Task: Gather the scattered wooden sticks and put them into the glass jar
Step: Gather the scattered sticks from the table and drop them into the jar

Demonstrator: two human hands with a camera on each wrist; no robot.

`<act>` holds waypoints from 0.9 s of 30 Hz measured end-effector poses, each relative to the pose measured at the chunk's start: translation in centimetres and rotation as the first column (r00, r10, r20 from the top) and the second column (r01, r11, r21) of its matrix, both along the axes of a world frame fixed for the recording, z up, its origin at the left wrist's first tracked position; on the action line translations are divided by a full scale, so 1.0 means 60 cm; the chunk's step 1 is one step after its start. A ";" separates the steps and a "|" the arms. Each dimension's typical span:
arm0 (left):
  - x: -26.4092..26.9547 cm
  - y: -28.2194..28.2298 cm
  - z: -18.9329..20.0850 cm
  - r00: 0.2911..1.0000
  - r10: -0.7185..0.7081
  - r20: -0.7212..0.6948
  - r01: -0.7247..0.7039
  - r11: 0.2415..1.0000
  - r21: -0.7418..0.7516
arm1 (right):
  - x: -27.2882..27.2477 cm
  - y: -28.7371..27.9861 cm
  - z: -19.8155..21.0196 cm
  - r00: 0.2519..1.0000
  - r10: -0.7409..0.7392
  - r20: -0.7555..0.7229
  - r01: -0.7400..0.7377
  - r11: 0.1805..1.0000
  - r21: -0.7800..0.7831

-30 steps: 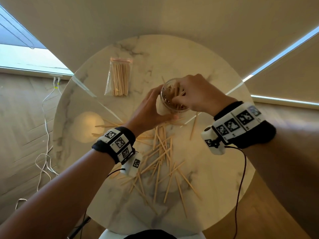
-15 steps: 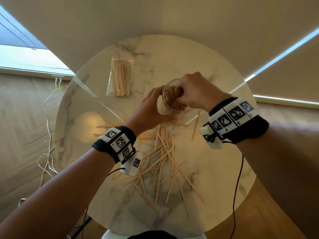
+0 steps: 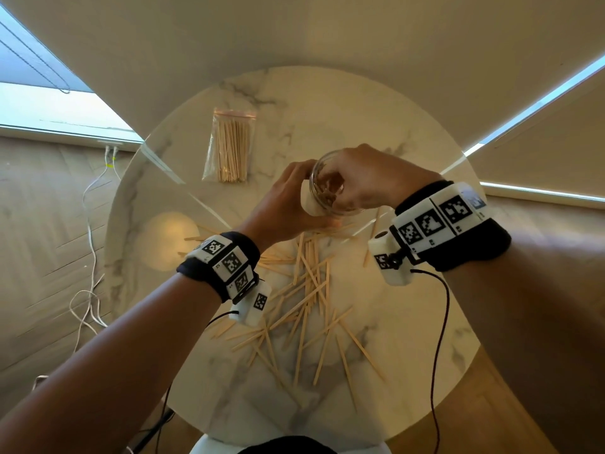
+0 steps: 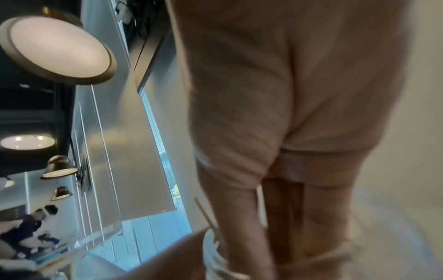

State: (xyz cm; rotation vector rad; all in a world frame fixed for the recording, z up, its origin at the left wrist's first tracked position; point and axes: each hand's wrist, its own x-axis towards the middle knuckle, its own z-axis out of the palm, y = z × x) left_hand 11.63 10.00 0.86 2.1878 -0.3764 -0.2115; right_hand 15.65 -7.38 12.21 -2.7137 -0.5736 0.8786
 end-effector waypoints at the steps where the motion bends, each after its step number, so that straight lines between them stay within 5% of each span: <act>1: 0.000 0.001 -0.001 1.000 -0.003 0.004 0.003 1.000 0.000 | -0.002 0.001 0.002 1.000 0.013 -0.011 -0.013 0.999 0.042; 7: 0.003 0.001 -0.001 1.000 -0.005 -0.014 0.005 1.000 -0.004 | 0.009 -0.023 0.003 0.961 -0.199 0.191 0.186 0.979 0.083; 11: 0.002 0.000 -0.004 1.000 0.007 -0.012 -0.007 1.000 -0.001 | -0.011 -0.009 0.015 0.996 -0.080 0.035 0.072 0.980 0.184; 16: 0.001 -0.002 0.000 1.000 -0.007 -0.016 0.006 1.000 -0.022 | -0.008 0.003 0.001 0.980 -0.117 0.164 0.128 0.990 -0.057; 18: 0.001 -0.003 0.000 1.000 -0.005 -0.016 0.005 0.999 -0.036 | -0.002 0.000 0.008 0.947 -0.166 0.276 0.169 0.985 0.011; 21: -0.001 -0.002 -0.003 1.000 -0.005 -0.015 0.004 1.000 -0.027 | -0.007 -0.002 0.022 0.967 -0.122 0.222 0.072 0.972 0.222; 25: -0.001 -0.002 -0.002 1.000 0.000 -0.012 0.000 1.000 -0.019 | -0.031 -0.003 0.010 0.981 0.087 0.171 -0.112 0.984 0.141; 27: -0.002 -0.002 -0.001 1.000 0.000 -0.004 0.000 1.000 -0.015 | -0.026 -0.010 0.012 0.980 0.071 0.187 -0.099 0.984 0.148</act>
